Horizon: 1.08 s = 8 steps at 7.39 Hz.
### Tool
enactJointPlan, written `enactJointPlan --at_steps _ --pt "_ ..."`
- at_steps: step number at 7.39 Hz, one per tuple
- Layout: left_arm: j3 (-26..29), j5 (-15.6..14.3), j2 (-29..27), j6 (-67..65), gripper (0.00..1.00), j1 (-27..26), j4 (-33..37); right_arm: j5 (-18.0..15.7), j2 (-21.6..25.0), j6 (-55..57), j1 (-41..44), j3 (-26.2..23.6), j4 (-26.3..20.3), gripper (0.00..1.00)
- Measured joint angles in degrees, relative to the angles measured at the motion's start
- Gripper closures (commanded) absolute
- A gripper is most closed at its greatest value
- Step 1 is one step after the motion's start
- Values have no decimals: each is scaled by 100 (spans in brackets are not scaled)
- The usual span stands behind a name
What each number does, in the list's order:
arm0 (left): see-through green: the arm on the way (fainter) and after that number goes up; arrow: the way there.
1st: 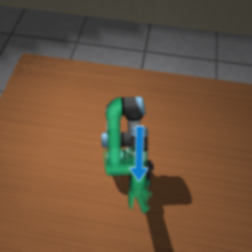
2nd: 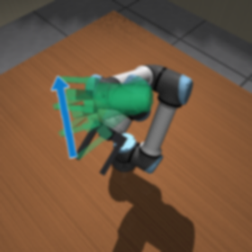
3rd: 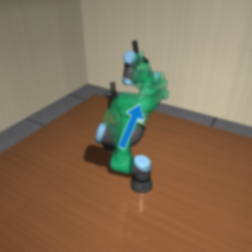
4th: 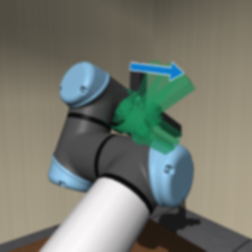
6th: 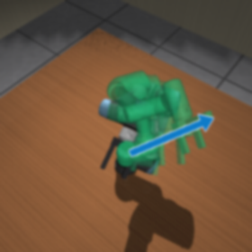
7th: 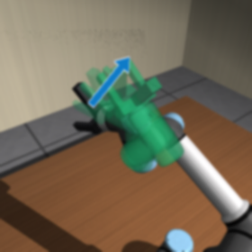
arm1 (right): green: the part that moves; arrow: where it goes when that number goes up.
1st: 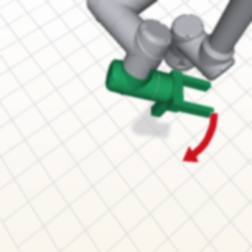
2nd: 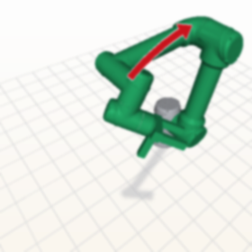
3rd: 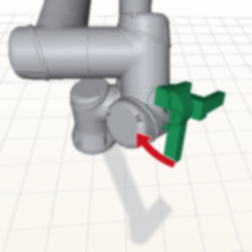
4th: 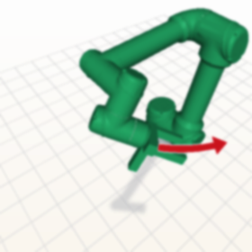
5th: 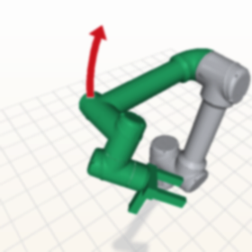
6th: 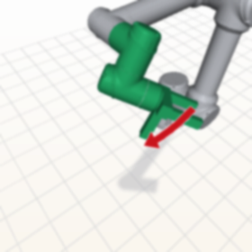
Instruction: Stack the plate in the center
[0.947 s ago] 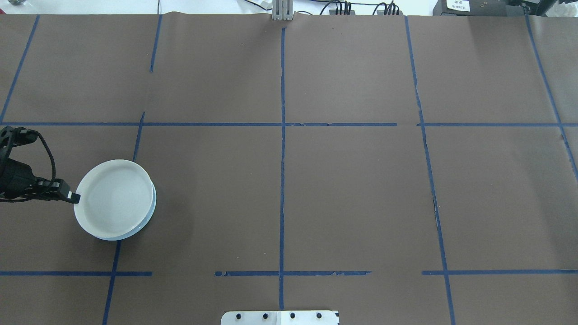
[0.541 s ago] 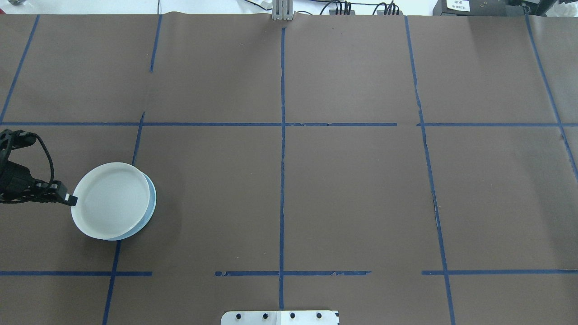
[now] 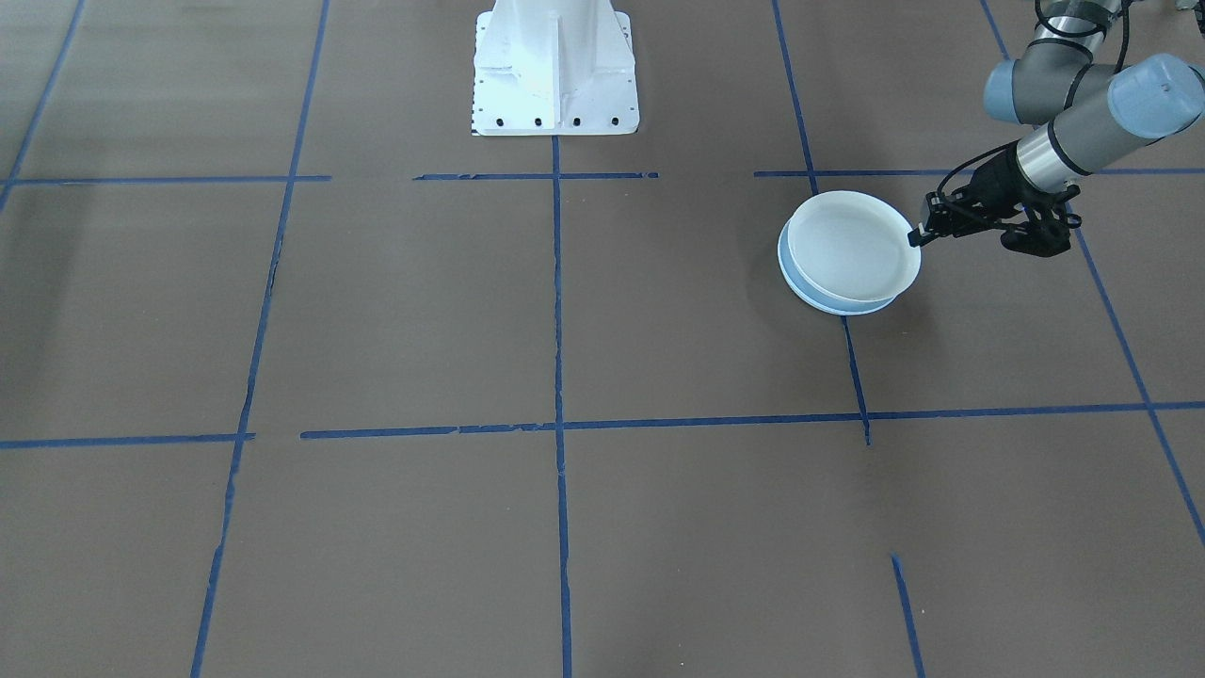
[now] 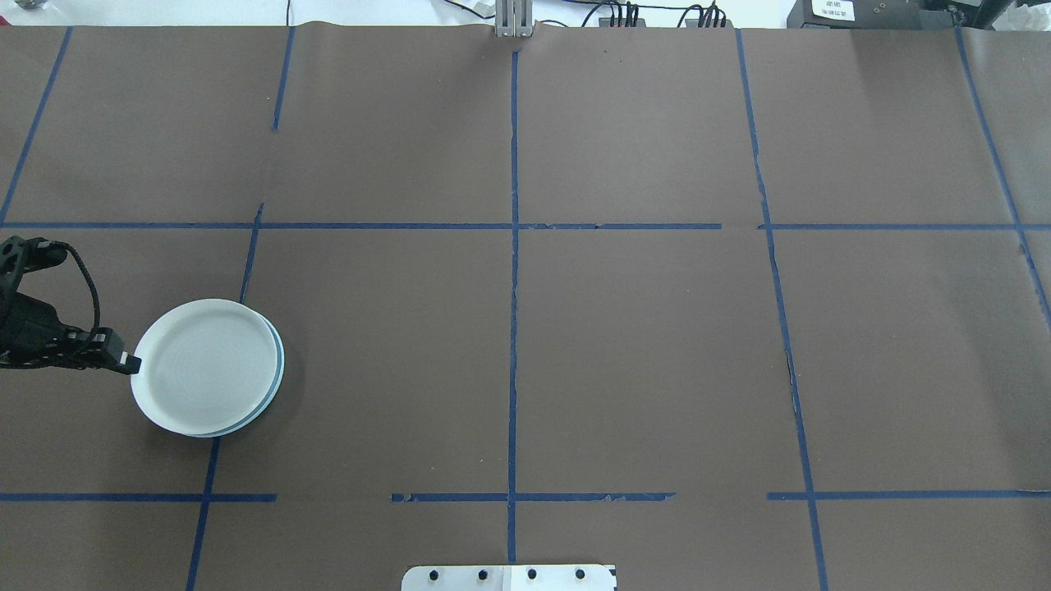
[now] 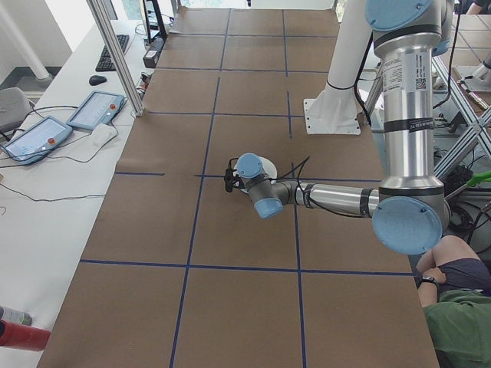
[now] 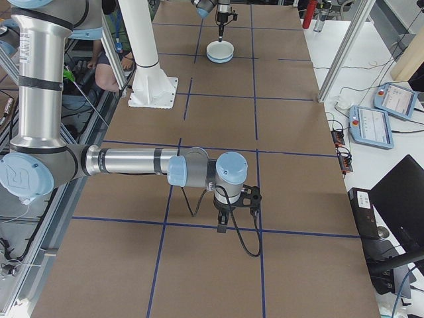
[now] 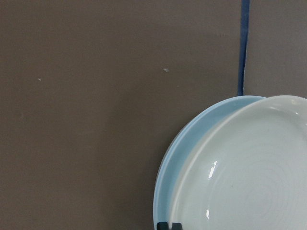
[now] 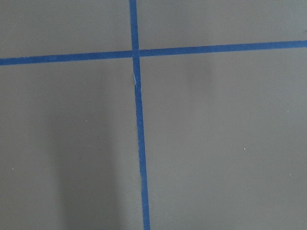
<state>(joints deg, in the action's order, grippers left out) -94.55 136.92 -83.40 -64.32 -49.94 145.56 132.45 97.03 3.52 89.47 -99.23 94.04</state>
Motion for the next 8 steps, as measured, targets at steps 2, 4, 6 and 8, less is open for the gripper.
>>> enactJointPlan --at_steps 2,4,6,8 --pt "2 -8 -34 -40 1 -1 35 0 0 0 0 0 0 0" --pt "-29 19 -23 -11 1 -84 40 0 0 0 0 0 0 0" --pt "-14 32 5 559 1 -554 -35 0 0 0 3 0 0 0" --pt "46 22 19 1897 0 -1090 -617 0 0 0 3 0 0 0"
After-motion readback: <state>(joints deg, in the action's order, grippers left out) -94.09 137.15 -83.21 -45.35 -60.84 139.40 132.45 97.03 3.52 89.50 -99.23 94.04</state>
